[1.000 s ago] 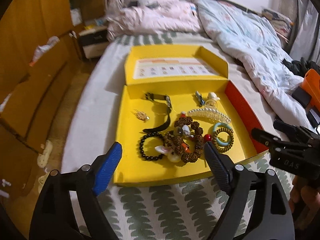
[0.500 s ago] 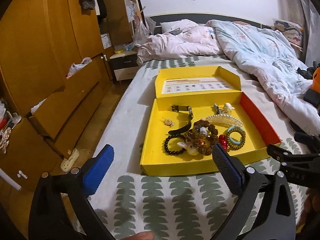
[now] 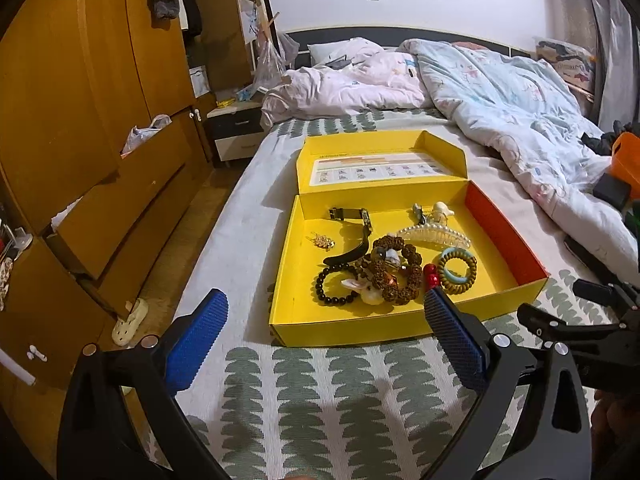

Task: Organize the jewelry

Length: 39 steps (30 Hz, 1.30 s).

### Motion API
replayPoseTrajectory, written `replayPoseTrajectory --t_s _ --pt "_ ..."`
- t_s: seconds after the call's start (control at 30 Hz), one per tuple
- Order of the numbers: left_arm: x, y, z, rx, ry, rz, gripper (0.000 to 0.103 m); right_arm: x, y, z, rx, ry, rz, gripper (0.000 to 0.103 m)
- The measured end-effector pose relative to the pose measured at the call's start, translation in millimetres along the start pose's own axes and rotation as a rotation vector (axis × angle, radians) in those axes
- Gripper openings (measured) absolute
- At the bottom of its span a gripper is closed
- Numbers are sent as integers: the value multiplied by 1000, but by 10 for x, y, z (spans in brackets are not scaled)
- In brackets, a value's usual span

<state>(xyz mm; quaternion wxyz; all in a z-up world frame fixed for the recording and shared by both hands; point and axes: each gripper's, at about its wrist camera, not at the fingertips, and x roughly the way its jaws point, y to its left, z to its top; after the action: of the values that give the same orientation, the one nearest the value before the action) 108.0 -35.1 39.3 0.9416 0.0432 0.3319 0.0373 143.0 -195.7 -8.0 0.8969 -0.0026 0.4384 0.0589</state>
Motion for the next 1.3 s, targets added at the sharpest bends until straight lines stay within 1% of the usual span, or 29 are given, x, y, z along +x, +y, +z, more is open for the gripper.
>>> replayPoseTrajectory --t_s 0.07,0.33,0.6,0.7,0.77,0.9,1.07,1.17,1.3 --pt "24 -2 2 2 10 -2 97 23 -7 7 2 8 -21 94" --pt "83 51 1 -2 23 27 97 94 2 12 -18 2 -15 95" --pt "147 23 -6 9 49 20 97 149 -39 -7 -18 13 -16 94" --pt "167 10 -14 10 59 12 97 139 -58 -7 -15 -3 -21 95" --pt "177 20 -21 4 64 10 97 151 -61 -6 -19 3 -23 95" --pt "163 52 -20 -9 56 8 97 158 -68 -5 -22 2 -20 95" --pt "140 30 -24 7 41 16 97 164 -59 -6 -21 1 -27 95" --pt "144 18 -20 14 44 9 97 172 -59 -7 -22 3 -26 95" --pt "148 15 -19 18 43 17 97 170 -53 -8 -22 5 -28 95"
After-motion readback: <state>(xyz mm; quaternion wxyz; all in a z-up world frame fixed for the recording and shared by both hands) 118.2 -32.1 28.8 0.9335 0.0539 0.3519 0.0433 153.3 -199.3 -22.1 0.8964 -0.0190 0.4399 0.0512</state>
